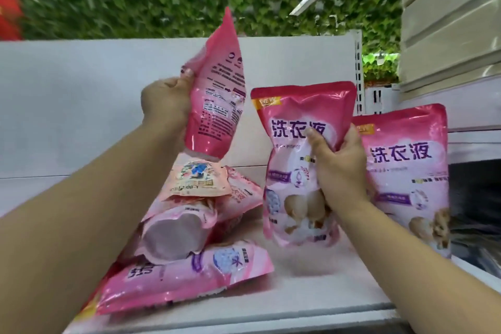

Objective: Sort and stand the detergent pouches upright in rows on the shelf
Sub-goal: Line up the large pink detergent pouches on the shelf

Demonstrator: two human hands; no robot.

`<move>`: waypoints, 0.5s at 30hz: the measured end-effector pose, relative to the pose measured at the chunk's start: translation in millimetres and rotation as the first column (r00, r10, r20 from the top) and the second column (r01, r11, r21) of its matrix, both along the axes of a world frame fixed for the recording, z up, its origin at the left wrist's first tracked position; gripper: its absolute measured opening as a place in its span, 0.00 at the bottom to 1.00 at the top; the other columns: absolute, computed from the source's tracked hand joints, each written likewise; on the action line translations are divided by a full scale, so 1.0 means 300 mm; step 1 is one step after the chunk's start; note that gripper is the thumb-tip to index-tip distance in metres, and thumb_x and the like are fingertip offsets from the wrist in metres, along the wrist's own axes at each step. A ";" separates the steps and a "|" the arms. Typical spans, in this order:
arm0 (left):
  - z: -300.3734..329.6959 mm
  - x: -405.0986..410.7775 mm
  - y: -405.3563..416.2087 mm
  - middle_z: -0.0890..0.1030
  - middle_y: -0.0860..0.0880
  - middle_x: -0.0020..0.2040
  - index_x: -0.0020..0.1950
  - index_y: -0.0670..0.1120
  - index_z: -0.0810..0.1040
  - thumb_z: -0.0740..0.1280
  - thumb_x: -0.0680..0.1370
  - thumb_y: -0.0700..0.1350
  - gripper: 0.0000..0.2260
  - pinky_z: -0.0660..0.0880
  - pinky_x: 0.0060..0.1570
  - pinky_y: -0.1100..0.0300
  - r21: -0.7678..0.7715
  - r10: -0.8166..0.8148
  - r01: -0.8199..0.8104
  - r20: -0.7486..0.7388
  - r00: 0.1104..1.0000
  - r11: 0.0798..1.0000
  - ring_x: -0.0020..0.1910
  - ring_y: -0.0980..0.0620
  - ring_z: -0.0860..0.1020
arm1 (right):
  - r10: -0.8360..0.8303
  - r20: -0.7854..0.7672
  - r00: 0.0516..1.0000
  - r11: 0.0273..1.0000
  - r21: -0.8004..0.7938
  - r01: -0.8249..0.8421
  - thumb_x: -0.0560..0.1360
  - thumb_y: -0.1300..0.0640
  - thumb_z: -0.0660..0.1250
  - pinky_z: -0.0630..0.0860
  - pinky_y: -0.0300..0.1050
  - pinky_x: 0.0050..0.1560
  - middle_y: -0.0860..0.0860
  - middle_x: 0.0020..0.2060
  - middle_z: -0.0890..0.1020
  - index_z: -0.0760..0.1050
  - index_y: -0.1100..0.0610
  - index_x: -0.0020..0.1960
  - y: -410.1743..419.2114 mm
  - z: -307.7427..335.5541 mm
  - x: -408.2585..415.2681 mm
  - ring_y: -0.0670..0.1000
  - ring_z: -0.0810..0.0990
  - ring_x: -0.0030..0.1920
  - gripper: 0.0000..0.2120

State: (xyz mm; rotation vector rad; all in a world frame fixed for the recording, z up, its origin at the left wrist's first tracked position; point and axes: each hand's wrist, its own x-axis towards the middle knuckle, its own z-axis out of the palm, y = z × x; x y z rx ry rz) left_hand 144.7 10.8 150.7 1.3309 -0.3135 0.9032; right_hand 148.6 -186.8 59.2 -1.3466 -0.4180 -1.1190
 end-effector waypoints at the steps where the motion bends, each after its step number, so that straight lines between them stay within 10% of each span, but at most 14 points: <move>1: 0.022 0.013 0.030 0.78 0.48 0.31 0.34 0.46 0.76 0.65 0.77 0.50 0.13 0.76 0.35 0.57 0.046 0.119 -0.120 0.027 0.992 0.992 0.31 0.49 0.77 | 0.007 -0.015 1.000 1.000 -0.010 -0.007 0.74 0.51 0.66 0.72 0.30 0.28 0.46 0.35 0.74 0.67 0.47 0.42 0.016 0.023 0.021 0.41 0.74 0.30 0.08; 6: -0.007 0.070 0.154 0.77 0.46 0.34 0.43 0.43 0.82 0.61 0.78 0.53 0.16 0.68 0.35 0.56 0.437 0.554 -0.573 0.186 0.812 0.693 0.35 0.46 0.73 | -0.096 -0.046 0.994 0.995 -0.008 0.096 0.76 0.51 0.63 0.70 0.41 0.35 0.46 0.32 0.71 0.68 0.54 0.41 0.042 0.074 0.164 0.45 0.70 0.33 0.09; 11: -0.203 0.178 0.200 0.79 0.45 0.37 0.38 0.46 0.79 0.59 0.78 0.57 0.18 0.67 0.35 0.57 0.863 0.629 -0.449 0.218 0.746 0.233 0.43 0.42 0.77 | -0.219 -0.279 0.935 0.951 -0.276 0.140 0.77 0.50 0.61 0.60 0.38 0.29 0.48 0.29 0.67 0.64 0.53 0.36 0.021 -0.068 0.298 0.46 0.65 0.30 0.14; 15: -0.193 0.207 0.197 0.82 0.45 0.43 0.44 0.47 0.82 0.61 0.75 0.59 0.18 0.70 0.40 0.56 0.853 0.579 -0.461 0.253 0.775 0.244 0.44 0.43 0.77 | -0.176 -0.470 0.865 0.966 -0.250 0.061 0.77 0.46 0.60 0.71 0.45 0.48 0.56 0.53 0.77 0.70 0.55 0.59 0.018 -0.011 0.305 0.55 0.75 0.53 0.16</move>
